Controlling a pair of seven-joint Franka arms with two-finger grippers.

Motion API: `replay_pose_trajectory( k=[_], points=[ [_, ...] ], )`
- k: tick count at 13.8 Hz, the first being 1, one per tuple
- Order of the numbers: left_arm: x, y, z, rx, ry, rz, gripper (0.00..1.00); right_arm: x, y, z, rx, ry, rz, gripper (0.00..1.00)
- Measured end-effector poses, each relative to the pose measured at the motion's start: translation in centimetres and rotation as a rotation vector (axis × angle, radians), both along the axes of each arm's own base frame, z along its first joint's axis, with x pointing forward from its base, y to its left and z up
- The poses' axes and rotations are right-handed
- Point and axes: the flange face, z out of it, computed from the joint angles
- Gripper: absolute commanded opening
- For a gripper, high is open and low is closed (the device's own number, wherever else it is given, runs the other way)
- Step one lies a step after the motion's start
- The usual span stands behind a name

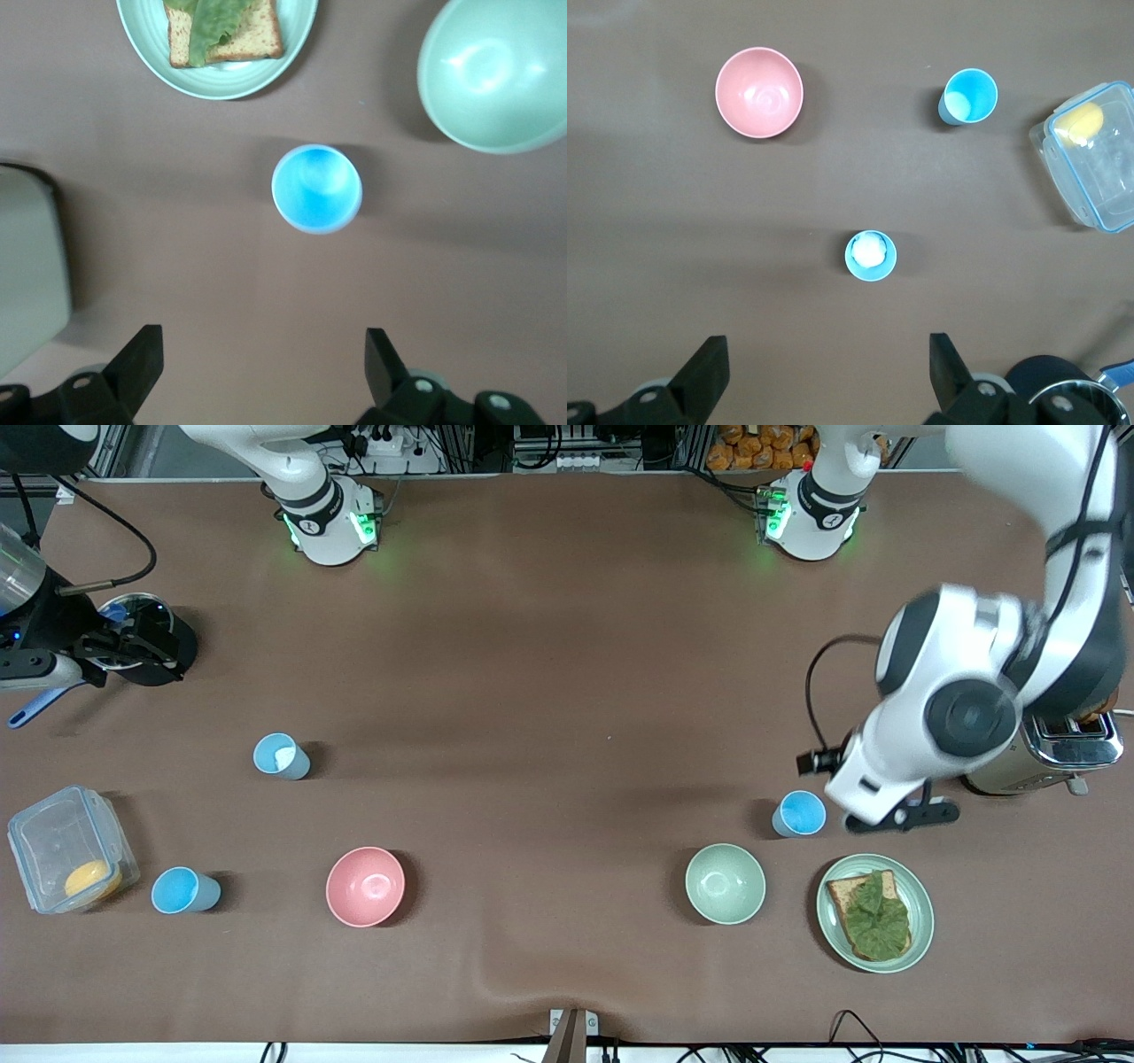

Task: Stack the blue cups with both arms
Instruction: 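Reach the left gripper down to the blue cup beside the green bowl, then grasp the blue cup with the left gripper while the right gripper grasps the filled cup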

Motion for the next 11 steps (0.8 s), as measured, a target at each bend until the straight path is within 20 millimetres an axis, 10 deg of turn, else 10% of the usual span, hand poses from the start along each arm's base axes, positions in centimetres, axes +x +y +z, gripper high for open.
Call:
replay_pose_trajectory(
  k=[4, 9, 11],
  points=[
    [3.1, 6.0, -9.8, -0.029, 0.028, 0.088, 1.0, -0.4, 0.9, -2.9, -0.016, 0.12, 0.02, 1.0],
    [2.8, 4.4, -16.5, -0.042, 0.076, 0.067, 1.0, 1.7, -1.9, -13.4, -0.018, 0.155, 0.063, 1.0],
    [2.7, 4.1, -17.3, -0.041, 0.087, 0.063, 0.01, 1.9, -1.9, -19.9, -0.021, 0.114, 0.064, 0.95]
  ],
)
